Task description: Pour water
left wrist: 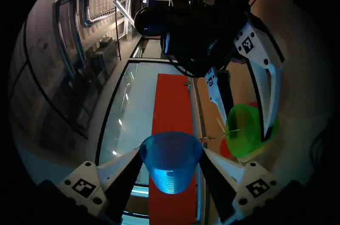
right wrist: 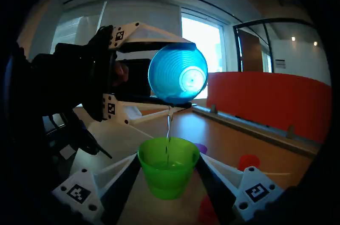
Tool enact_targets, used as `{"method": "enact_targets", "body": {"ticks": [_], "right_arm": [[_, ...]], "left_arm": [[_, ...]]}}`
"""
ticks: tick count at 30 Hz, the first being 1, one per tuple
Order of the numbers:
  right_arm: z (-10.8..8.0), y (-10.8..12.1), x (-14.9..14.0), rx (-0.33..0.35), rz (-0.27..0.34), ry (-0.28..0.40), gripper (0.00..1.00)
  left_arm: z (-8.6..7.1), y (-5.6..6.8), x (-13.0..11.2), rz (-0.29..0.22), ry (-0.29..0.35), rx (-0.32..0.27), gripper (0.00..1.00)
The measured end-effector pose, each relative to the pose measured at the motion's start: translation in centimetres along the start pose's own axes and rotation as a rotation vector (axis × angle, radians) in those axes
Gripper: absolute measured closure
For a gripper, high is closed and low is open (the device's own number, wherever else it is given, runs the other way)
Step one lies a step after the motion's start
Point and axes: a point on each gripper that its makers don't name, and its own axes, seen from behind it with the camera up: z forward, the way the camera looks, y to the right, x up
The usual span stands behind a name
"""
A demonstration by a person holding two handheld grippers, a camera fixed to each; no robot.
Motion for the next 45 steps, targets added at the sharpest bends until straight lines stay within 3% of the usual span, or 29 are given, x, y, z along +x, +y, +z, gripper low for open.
{"method": "enact_targets", "body": {"ticks": [27,45], "right_arm": [[-0.09,0.21,0.1,-0.001,-0.003,0.003,0.09],[-0.02,0.3,0.15,-0.004,-0.005,0.003,0.09]], "left_arm": [[-0.06,0.5,0.4,0.08,-0.007,0.015,0.14],[-0.06,0.37,0.29,0.067,-0.01,0.017,0.14]]}}
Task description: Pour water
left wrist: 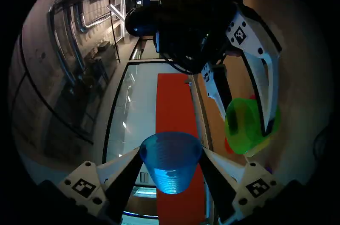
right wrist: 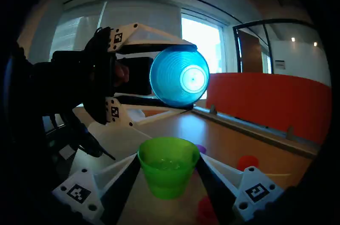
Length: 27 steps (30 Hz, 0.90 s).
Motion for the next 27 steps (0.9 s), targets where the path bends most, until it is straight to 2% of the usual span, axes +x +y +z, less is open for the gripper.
{"method": "enact_targets", "body": {"ticks": [9,15,21,27], "right_arm": [[0.0,0.1,0.1,-0.001,-0.002,-0.002,0.09],[0.0,0.2,0.2,-0.003,-0.004,-0.004,0.09],[0.0,0.2,0.2,-0.004,-0.006,-0.004,0.09],[-0.1,0.2,0.2,-0.008,-0.008,-0.004,0.09]], "left_arm": [[0.0,-0.2,-0.7,-0.055,-0.013,0.004,0.14],[0.0,-0.6,-1.4,-0.112,-0.027,0.01,0.14],[0.0,-0.3,-1.9,-0.184,-0.034,0.0,0.14],[0.1,-0.5,-2.3,-0.295,-0.042,0.001,0.14]]}}
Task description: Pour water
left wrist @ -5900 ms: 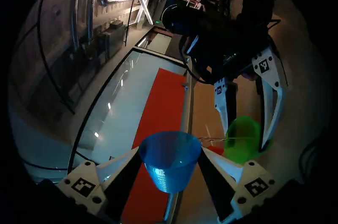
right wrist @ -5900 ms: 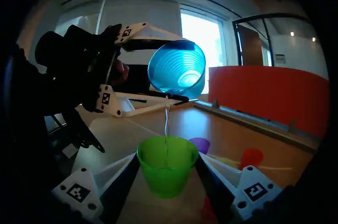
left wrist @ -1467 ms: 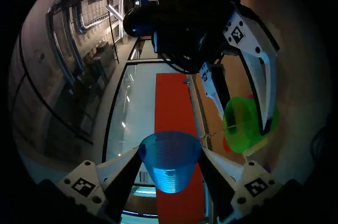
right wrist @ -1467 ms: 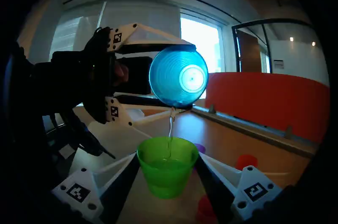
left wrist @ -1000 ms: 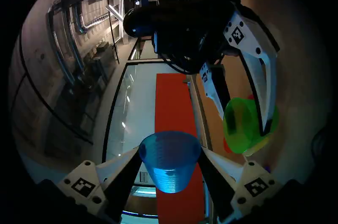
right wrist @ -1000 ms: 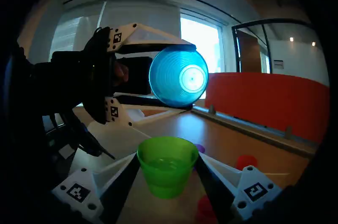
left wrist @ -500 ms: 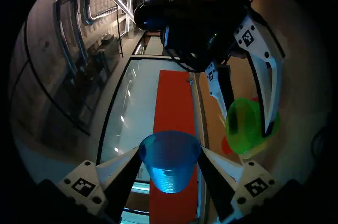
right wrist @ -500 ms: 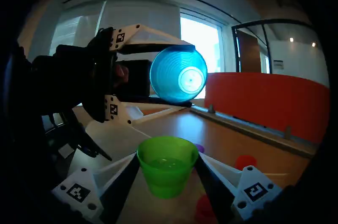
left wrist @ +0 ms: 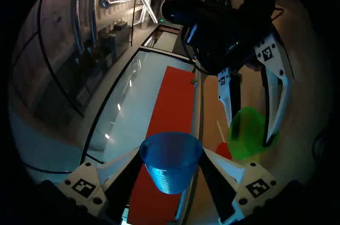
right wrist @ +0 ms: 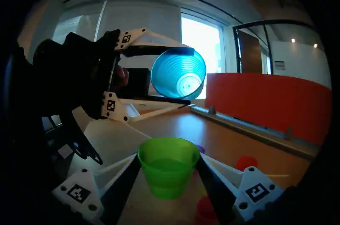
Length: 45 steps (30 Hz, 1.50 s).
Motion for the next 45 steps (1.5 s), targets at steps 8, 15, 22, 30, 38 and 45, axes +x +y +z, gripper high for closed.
{"method": "enact_targets", "body": {"ticks": [8,15,22,30,38,45], "right_arm": [[0.0,0.1,0.1,-0.003,-0.002,0.002,0.09],[0.0,0.0,0.1,-0.004,-0.006,0.003,0.09],[-0.1,0.0,0.1,-0.008,-0.006,0.002,0.09],[0.0,-0.1,0.5,-0.008,-0.008,0.005,0.09],[-0.1,0.0,0.7,-0.011,-0.015,0.005,0.09],[-0.3,0.2,0.9,-0.017,-0.016,0.007,0.09]], "left_arm": [[0.2,-0.5,-0.7,-0.201,-0.008,0.004,0.14],[-0.1,0.0,-1.2,-0.349,-0.022,-0.001,0.14],[-0.6,0.4,-1.4,-0.504,-0.034,-0.009,0.14],[-0.7,0.4,-2.3,-0.653,-0.039,0.0,0.14],[-0.9,-0.1,-3.6,-0.844,-0.052,0.02,0.14],[-1.2,-0.5,-5.0,-0.992,-0.072,0.033,0.14]]}}
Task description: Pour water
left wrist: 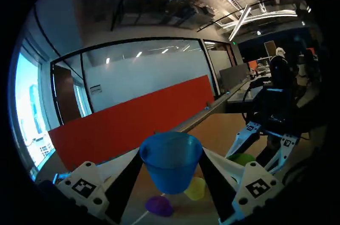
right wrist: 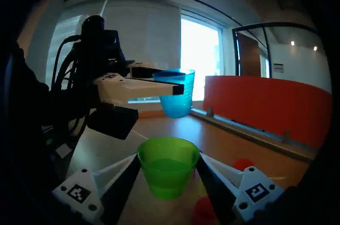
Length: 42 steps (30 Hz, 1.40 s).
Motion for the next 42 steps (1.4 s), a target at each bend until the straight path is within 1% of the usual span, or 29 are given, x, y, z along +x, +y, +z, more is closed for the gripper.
{"method": "enact_targets", "body": {"ticks": [8,12,15,21,27,32,36,42], "right_arm": [[-0.2,0.1,0.3,-0.006,-0.005,0.004,0.09],[-0.3,0.3,0.3,-0.009,-0.002,0.004,0.09],[-0.4,0.4,0.2,-0.011,-0.004,0.0,0.09],[-0.4,0.4,0.2,-0.01,-0.006,-0.013,0.09],[-0.6,0.3,-0.8,-0.005,0.002,-0.049,0.09],[-0.9,0.1,-1.6,0.007,0.003,-0.088,0.09],[-1.1,-0.1,-2.1,0.023,0.006,-0.118,0.09],[-1.2,-0.2,-3.2,0.032,-0.004,-0.164,0.09]], "left_arm": [[0.0,-0.4,-0.6,-0.135,-0.008,-0.008,0.14],[0.0,-0.8,-0.5,-0.179,0.001,-0.008,0.14],[-0.1,-1.2,-0.4,-0.186,0.001,-0.005,0.14],[-0.2,-1.4,-1.3,-0.19,-0.02,-0.006,0.14],[-0.4,-1.3,-3.3,-0.208,-0.073,-0.024,0.14],[-0.7,-1.0,-5.3,-0.203,-0.129,-0.04,0.13],[-1.0,-0.5,-6.8,-0.191,-0.172,-0.056,0.13],[-1.4,0.8,-9.3,-0.144,-0.244,-0.094,0.13]]}}
